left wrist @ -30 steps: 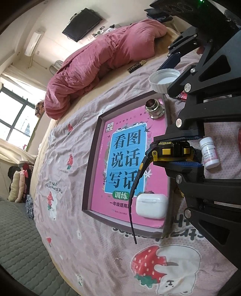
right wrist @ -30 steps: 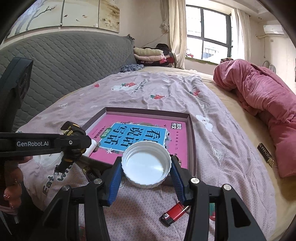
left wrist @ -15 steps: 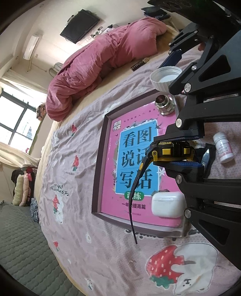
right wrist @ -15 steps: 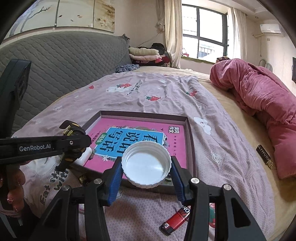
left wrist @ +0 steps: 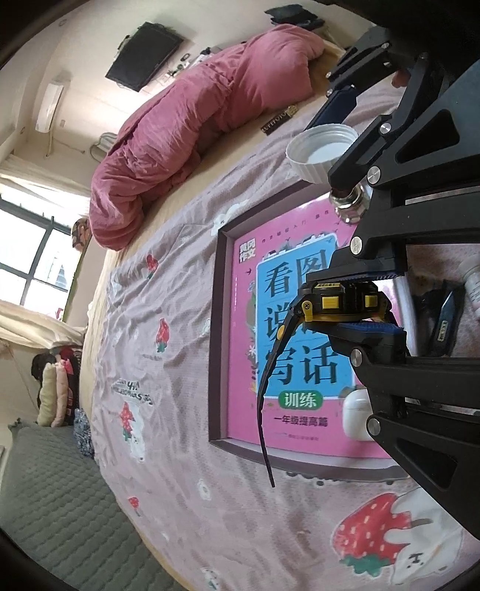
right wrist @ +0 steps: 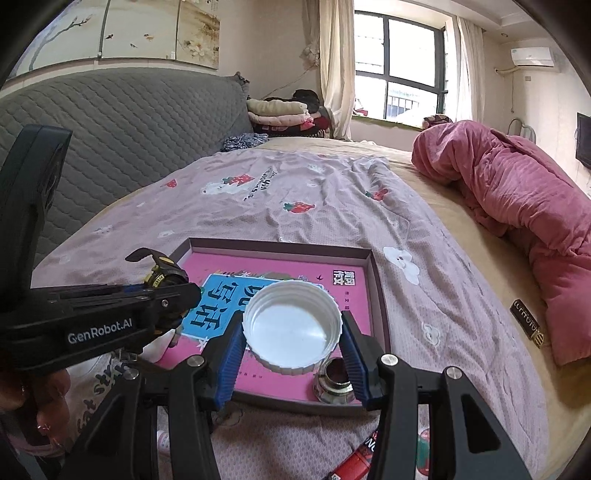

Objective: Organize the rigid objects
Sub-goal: 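Carry the watch and cap over the grey box and lower them onto the workbook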

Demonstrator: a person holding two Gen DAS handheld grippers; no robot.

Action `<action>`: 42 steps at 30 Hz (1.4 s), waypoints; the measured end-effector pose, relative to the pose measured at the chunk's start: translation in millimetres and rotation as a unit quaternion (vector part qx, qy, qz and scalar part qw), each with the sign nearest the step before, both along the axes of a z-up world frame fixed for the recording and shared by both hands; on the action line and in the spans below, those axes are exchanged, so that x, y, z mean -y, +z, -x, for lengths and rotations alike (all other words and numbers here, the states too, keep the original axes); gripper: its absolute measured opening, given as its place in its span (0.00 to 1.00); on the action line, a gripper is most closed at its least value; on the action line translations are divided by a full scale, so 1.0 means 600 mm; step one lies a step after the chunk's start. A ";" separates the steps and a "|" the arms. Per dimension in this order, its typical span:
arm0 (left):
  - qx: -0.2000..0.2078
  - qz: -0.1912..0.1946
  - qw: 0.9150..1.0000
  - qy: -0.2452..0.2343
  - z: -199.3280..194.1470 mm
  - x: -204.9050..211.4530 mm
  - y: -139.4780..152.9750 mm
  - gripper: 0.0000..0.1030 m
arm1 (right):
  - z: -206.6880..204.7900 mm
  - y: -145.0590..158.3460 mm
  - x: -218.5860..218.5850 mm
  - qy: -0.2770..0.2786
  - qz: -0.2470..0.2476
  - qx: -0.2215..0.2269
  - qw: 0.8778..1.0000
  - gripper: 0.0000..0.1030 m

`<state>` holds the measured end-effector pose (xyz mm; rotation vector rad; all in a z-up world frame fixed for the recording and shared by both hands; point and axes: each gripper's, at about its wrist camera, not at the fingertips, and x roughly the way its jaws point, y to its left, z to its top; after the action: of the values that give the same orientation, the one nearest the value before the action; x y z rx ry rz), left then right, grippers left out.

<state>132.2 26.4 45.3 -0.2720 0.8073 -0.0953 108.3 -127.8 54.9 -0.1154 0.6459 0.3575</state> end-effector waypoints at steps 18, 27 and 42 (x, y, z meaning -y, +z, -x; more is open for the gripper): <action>-0.011 -0.044 0.999 0.006 -0.046 -0.012 -0.044 0.16 | -0.026 -0.031 -0.029 -0.002 0.024 -0.017 1.000 0.48; -0.024 -0.060 0.998 0.007 -0.059 -0.013 -0.072 0.16 | -0.038 -0.047 -0.035 -0.011 0.032 -0.031 0.999 0.48; -0.043 -0.078 0.996 0.001 -0.081 -0.007 -0.113 0.17 | -0.056 -0.069 -0.045 -0.013 0.041 -0.052 0.998 0.48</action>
<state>180.8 30.8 -22.4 -0.1291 0.8951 -0.0181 142.1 -100.7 13.7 -0.1669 0.7650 0.3129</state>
